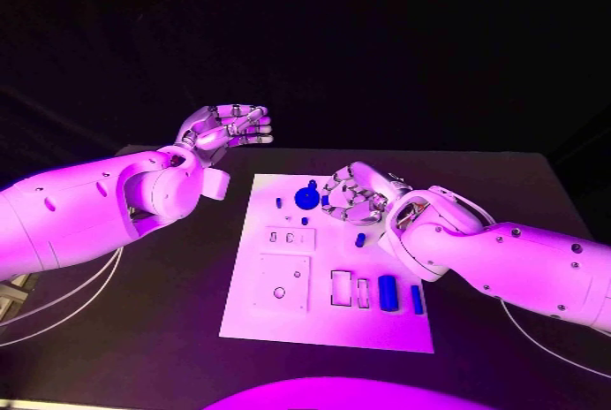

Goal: Assemble the parts on the task board

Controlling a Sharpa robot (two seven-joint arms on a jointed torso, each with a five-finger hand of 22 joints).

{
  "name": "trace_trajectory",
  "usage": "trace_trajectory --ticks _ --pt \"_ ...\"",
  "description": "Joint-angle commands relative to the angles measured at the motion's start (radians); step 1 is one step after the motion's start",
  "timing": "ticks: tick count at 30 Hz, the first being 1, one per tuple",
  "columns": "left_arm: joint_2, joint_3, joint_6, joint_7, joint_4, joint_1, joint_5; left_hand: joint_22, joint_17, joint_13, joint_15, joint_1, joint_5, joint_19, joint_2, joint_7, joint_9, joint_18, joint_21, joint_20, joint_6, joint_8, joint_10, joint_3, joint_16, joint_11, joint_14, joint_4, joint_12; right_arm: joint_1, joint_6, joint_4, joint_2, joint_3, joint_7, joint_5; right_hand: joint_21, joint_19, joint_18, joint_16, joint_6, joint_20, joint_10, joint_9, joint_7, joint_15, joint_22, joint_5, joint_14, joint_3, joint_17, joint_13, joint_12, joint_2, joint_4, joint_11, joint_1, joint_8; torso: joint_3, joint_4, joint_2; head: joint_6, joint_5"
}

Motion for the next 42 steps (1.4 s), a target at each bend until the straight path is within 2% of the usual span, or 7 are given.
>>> trace_trajectory --ticks 1,5,11,15,22,42 --pt "0.006 0.001 -0.005 -0.004 0.01 0.0 -0.002 -0.002 -0.001 -0.001 0.003 -0.004 -0.006 -0.001 0.009 0.058 0.001 0.013 -0.004 0.003 -0.009 -0.005 -0.006 0.001 -0.003 -0.003 -0.006 -0.003 -0.002 -0.008 0.055 -0.017 0.023 -0.002 -0.058 -0.107 0.003 0.024 -0.014 0.004 0.0 -0.005 0.0 0.025 -0.004 -0.004 0.202 0.002 0.095 0.006 0.225 0.002 -0.005 0.004 0.001 0.002 0.004 0.018 0.0025 -0.0004 0.001 -0.005 0.015" --pt "0.01 0.0 -0.008 -0.006 0.016 0.0 -0.002 -0.002 -0.001 -0.001 0.002 -0.005 -0.006 0.001 0.009 0.058 0.002 0.013 -0.004 0.002 -0.009 -0.004 -0.005 0.0 -0.003 -0.003 -0.005 -0.002 -0.001 -0.019 0.063 -0.033 0.051 -0.005 -0.071 -0.135 0.003 0.024 -0.014 0.004 0.0 -0.005 0.0 0.025 -0.004 -0.004 0.202 0.002 0.095 0.006 0.225 0.002 -0.005 0.004 0.001 0.002 0.004 0.018 0.0011 -0.0006 0.0 -0.007 0.023" --pt "0.017 0.0 -0.015 -0.011 0.023 0.0 -0.003 -0.002 -0.001 0.0 0.002 -0.006 -0.006 0.003 0.009 0.058 0.002 0.013 -0.004 0.002 -0.008 -0.004 -0.005 0.0 -0.004 -0.003 -0.004 -0.001 -0.001 -0.037 0.073 -0.059 0.094 -0.011 -0.086 -0.171 0.005 0.025 -0.015 0.005 0.0 -0.005 0.001 0.026 -0.004 -0.004 0.203 0.002 0.096 0.007 0.226 0.002 -0.005 0.003 -0.001 0.002 0.004 0.019 0.0038 -0.0004 0.001 -0.011 0.032" --pt "0.022 0.0 -0.017 -0.013 0.027 0.0 -0.003 -0.002 -0.002 0.0 0.002 -0.007 -0.006 0.006 0.009 0.058 0.002 0.014 -0.003 0.002 -0.008 -0.004 -0.004 0.0 -0.004 -0.003 -0.003 -0.001 0.0 -0.047 0.078 -0.075 0.114 -0.014 -0.093 -0.182 0.005 0.025 -0.015 0.004 0.0 -0.005 0.001 0.026 -0.004 -0.004 0.203 0.002 0.096 0.007 0.226 0.002 -0.005 0.002 -0.002 0.002 0.004 0.02 0.0035 0.0008 0.001 -0.013 0.034" --pt "0.025 0.0 -0.018 -0.015 0.03 0.0 -0.004 -0.002 -0.002 0.0 0.002 -0.007 -0.006 0.007 0.009 0.058 0.002 0.014 -0.002 0.002 -0.008 -0.004 -0.004 0.0 -0.005 -0.003 -0.002 -0.001 0.0 -0.059 0.084 -0.086 0.132 -0.015 -0.095 -0.19 0.004 0.024 -0.014 0.004 0.001 -0.004 0.0 0.026 -0.004 -0.004 0.202 0.001 0.095 0.007 0.224 0.001 -0.006 0.0 -0.002 0.002 0.003 0.021 0.0054 -0.0031 0.001 -0.017 0.042" --pt "0.032 0.0 -0.015 -0.017 0.028 0.0 -0.006 -0.002 -0.002 0.0 0.001 -0.008 -0.006 0.012 0.009 0.058 0.003 0.014 -0.001 0.001 -0.007 -0.003 -0.004 -0.001 -0.006 -0.003 -0.001 0.0 0.0 -0.086 0.1 -0.119 0.174 -0.019 -0.098 -0.192 0.002 0.024 -0.014 0.004 -0.001 -0.004 0.0 0.027 -0.004 -0.003 0.202 0.001 0.095 0.007 0.224 0.002 -0.006 -0.004 -0.002 0.003 -0.003 0.022 0.0052 -0.0023 0.001 -0.024 0.045"
